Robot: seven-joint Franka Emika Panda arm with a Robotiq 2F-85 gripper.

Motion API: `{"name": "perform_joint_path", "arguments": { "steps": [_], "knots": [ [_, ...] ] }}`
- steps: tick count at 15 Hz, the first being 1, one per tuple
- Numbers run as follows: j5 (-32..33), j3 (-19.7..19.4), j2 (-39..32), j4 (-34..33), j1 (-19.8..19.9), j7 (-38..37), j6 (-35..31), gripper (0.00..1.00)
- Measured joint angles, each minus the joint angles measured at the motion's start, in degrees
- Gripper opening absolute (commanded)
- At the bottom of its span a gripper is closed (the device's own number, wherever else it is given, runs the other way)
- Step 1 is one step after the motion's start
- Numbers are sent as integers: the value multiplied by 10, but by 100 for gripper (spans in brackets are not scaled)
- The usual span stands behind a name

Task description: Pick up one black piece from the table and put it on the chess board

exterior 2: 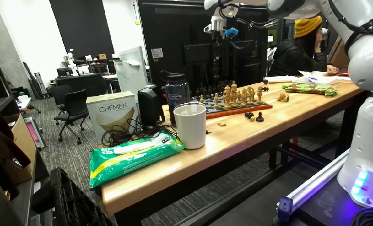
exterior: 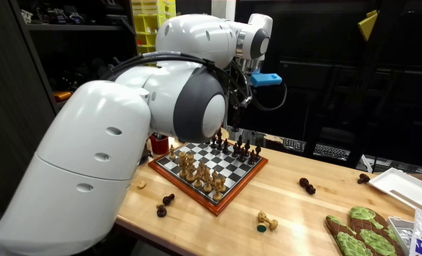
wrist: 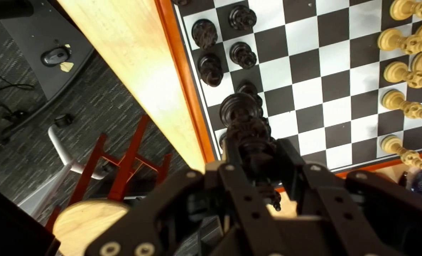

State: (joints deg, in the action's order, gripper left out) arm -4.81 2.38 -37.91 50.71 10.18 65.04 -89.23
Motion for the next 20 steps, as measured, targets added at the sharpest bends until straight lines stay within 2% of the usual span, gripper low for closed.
{"name": "perform_joint_path", "arguments": {
  "steps": [13,20],
  "knots": [
    [-2,7,-3,21,-1,20,41,8],
    [3,8,-4,17,-9,22,31,8]
  ]
}}
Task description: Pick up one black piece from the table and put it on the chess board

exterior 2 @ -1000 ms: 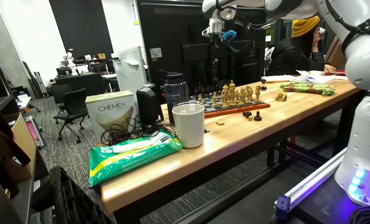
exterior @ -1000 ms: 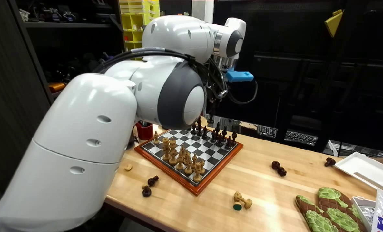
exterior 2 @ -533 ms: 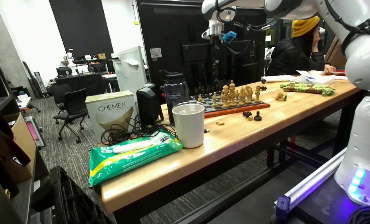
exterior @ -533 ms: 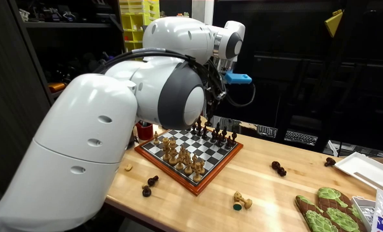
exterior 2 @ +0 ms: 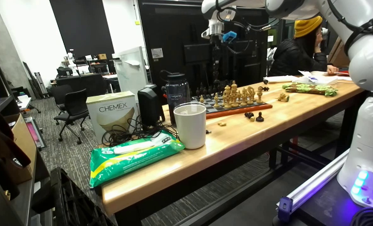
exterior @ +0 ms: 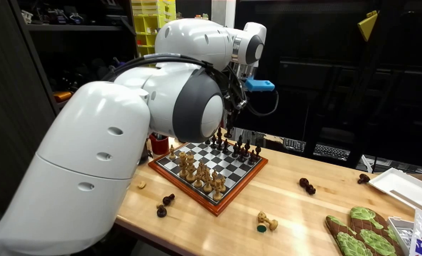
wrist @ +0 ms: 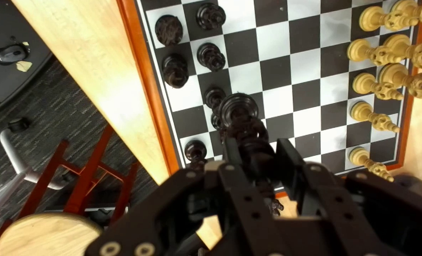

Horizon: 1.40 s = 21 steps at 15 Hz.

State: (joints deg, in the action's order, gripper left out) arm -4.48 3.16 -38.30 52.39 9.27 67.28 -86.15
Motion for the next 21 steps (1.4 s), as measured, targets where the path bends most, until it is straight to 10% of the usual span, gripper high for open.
{"name": "perform_joint_path", "arguments": {
  "steps": [21],
  "knots": [
    [11,0,-38,-7,1,43,-95,8]
  ]
}}
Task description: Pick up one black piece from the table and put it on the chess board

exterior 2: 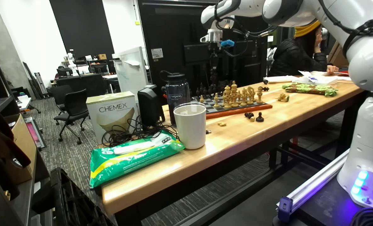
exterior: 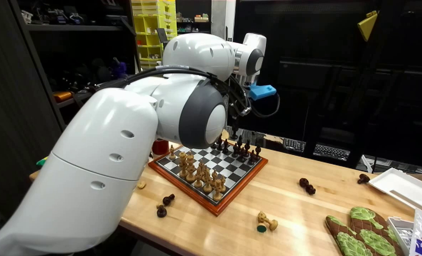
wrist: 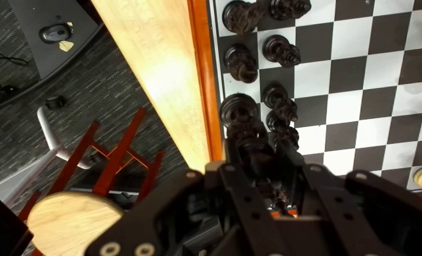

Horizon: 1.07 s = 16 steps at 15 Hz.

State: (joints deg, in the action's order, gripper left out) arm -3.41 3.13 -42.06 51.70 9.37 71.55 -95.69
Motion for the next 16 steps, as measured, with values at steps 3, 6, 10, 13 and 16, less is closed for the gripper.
{"name": "perform_joint_path", "arguments": {
  "steps": [3,6,10,13,16],
  "knots": [
    [0,0,-3,0,0,0,0,8],
    [0,0,-7,0,0,0,0,8],
    [0,0,-10,0,0,0,1,8],
    [-1,0,-14,1,0,0,3,8],
    [-1,0,-17,2,1,0,5,8]
  ]
}}
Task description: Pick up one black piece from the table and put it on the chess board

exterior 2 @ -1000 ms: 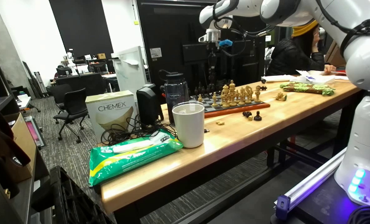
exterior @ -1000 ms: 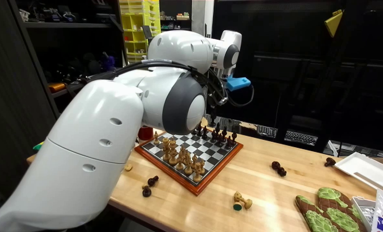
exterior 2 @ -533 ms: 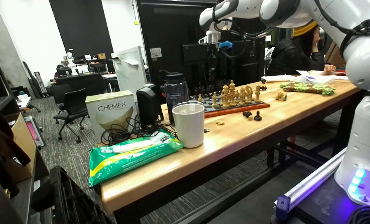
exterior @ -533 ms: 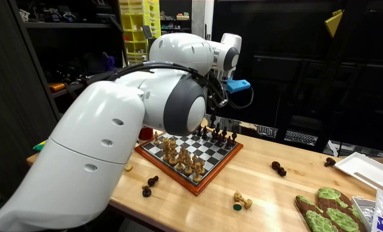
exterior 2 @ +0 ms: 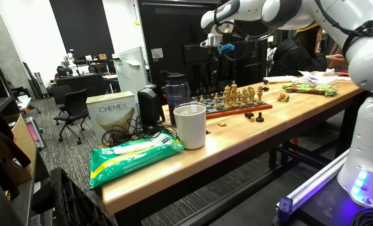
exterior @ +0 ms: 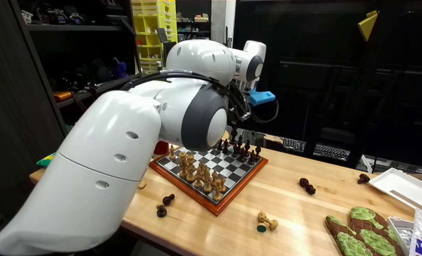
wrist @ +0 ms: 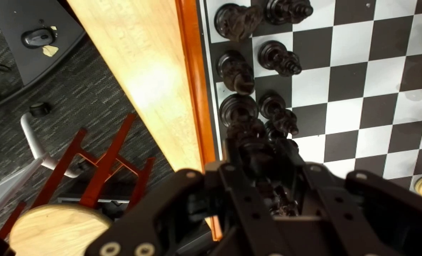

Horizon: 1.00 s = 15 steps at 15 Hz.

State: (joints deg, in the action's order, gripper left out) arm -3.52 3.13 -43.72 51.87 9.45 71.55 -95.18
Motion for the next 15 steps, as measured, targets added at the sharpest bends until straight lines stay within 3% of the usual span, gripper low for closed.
{"name": "perform_joint_path", "arguments": {
  "steps": [15],
  "knots": [
    [-2,0,-13,1,2,0,9,8]
  ]
}}
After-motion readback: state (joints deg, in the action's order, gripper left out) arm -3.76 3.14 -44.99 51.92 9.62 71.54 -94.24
